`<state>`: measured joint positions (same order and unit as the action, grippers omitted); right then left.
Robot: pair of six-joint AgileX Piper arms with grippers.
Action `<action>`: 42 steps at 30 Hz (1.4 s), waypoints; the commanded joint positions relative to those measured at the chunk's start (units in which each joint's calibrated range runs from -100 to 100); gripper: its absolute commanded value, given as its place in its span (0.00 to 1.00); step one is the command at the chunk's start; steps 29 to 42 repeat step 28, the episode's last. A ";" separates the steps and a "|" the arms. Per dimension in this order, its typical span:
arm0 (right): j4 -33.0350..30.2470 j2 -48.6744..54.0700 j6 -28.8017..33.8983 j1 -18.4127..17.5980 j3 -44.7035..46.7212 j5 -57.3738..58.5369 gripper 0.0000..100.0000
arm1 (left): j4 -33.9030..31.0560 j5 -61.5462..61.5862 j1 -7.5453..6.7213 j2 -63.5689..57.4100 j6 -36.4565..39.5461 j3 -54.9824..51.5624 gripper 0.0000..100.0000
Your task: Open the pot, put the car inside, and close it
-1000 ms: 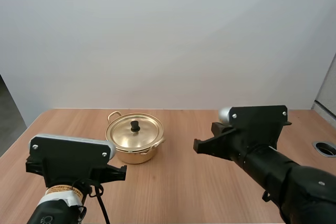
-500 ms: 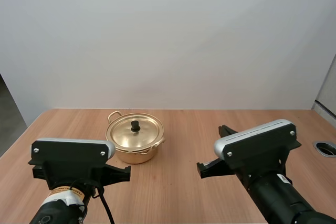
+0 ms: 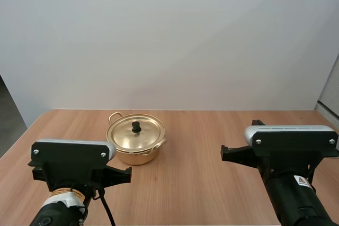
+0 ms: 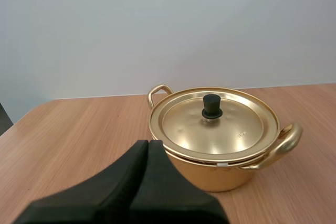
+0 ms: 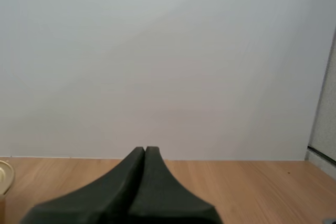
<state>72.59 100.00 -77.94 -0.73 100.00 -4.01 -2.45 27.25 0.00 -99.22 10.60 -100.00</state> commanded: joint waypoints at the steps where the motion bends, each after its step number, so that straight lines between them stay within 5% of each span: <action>1: -60.95 0.00 52.63 0.02 0.00 27.46 0.00 | 0.06 0.04 0.00 0.02 0.07 0.00 0.00; 7: -60.92 0.00 53.59 0.02 0.00 36.09 0.00 | 0.06 0.04 0.00 0.02 0.07 0.00 0.00; 13: -67.27 0.00 62.69 0.02 0.00 35.68 0.00 | 0.06 0.04 0.00 0.02 0.07 0.00 0.00; 42: -69.48 0.00 64.90 0.02 0.00 35.11 0.00 | 0.06 0.04 0.00 0.02 0.07 0.00 0.00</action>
